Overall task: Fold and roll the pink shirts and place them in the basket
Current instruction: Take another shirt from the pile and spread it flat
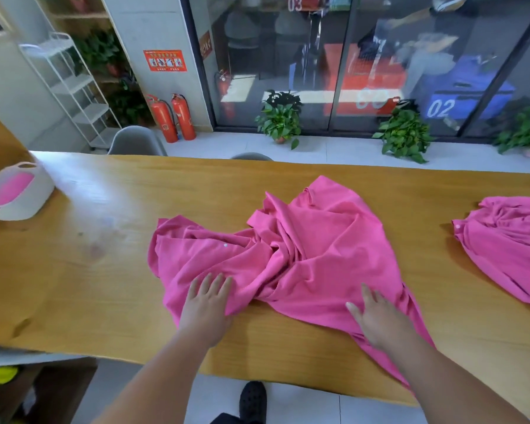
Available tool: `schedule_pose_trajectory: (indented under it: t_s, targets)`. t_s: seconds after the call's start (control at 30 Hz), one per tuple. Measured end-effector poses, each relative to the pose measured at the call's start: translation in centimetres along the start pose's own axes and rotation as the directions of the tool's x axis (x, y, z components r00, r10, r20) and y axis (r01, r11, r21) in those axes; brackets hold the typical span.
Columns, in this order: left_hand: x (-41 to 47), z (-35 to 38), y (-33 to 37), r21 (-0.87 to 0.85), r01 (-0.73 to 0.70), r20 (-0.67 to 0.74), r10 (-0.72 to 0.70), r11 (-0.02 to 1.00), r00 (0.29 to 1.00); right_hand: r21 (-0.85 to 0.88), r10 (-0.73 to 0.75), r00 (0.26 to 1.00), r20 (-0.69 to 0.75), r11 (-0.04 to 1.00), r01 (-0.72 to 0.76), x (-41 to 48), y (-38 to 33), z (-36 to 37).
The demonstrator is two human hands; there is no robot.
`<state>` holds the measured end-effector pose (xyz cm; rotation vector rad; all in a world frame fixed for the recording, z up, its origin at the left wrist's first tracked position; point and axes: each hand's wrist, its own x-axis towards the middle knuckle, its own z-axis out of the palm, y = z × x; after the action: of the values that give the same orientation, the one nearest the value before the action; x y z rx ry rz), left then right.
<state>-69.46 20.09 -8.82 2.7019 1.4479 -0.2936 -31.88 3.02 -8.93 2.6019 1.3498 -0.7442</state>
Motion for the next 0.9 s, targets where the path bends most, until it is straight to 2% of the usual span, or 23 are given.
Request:
schedule_pose_trajectory:
  t_s: [0.13, 0.2, 0.23, 0.3, 0.33, 0.4, 0.43, 0.5, 0.67, 0.8, 0.83, 0.9]
  targets:
    - [2.5, 1.1, -3.3, 0.033, 0.031, 0.010, -0.031, 0.999, 0.999, 0.014, 0.185, 0.983, 0.008, 0.983, -0.186, 3.2, 1.1, -2.0]
    - [3.9, 1.7, -4.6, 0.016, 0.039, -0.038, -0.038, 0.999, 0.999, -0.054, 0.251, 0.968, -0.028, 0.966, -0.252, 4.0, 0.0, -3.1]
    - [4.6, 1.7, -5.1, 0.009, 0.033, -0.059, -0.033, 0.999, 0.998, -0.092, 0.237, 0.964, -0.124, 0.964, -0.249, 4.3, -1.2, -3.5]
    - [5.9, 0.3, -5.8, -0.017, 0.019, -0.086, -0.021, 1.000, 0.996, -0.156, 0.093, 0.956, -0.280, 0.978, -0.141, 4.6, -4.2, -4.0]
    - [6.7, -0.8, -6.1, -0.047, 0.020, -0.088, -0.024, 0.999, 0.996, -0.156, 0.021, 0.967, -0.253, 0.986, -0.062, 4.9, -5.6, -3.9]
    - [8.3, -3.2, -7.4, -0.128, 0.052, -0.088, -0.064, 0.990, 0.994, -0.111, -0.056, 0.997, -0.052, 0.993, 0.050, 5.9, -7.3, -3.0]
    - [9.4, -4.5, -8.3, -0.152, 0.069, -0.104, -0.086, 0.986, 0.991, -0.123, -0.045, 0.998, 0.032, 0.991, 0.049, 6.4, -7.7, -2.5]
    - [12.1, -7.2, -10.6, -0.144, 0.098, -0.191, -0.125, 0.985, 0.974, -0.134, 0.010, 0.997, 0.080, 0.991, 0.000, 6.9, -7.4, -1.8]
    - [20.2, -15.7, -16.7, -0.001, 0.229, -0.380, -0.212, 0.973, 0.900, -0.070, 0.116, 0.993, -0.020, 0.991, -0.117, 8.2, -5.7, -2.7]
    - [24.4, -20.6, -18.1, 0.038, 0.281, -0.622, -0.197, 0.959, 0.758, -0.073, 0.143, 0.987, -0.071, 0.986, -0.148, 8.9, -7.7, -4.5]
    - [24.7, -20.6, -17.7, 0.050, 0.266, -0.639, -0.175, 0.963, 0.749, -0.046, 0.153, 0.982, -0.114, 0.986, -0.159, 9.1, -8.4, -4.8]
    - [24.7, -18.8, -16.0, 0.119, 0.130, -0.606, -0.032, 0.984, 0.795, -0.017, 0.160, 0.965, -0.206, 0.986, -0.167, 9.2, -9.5, -4.8]
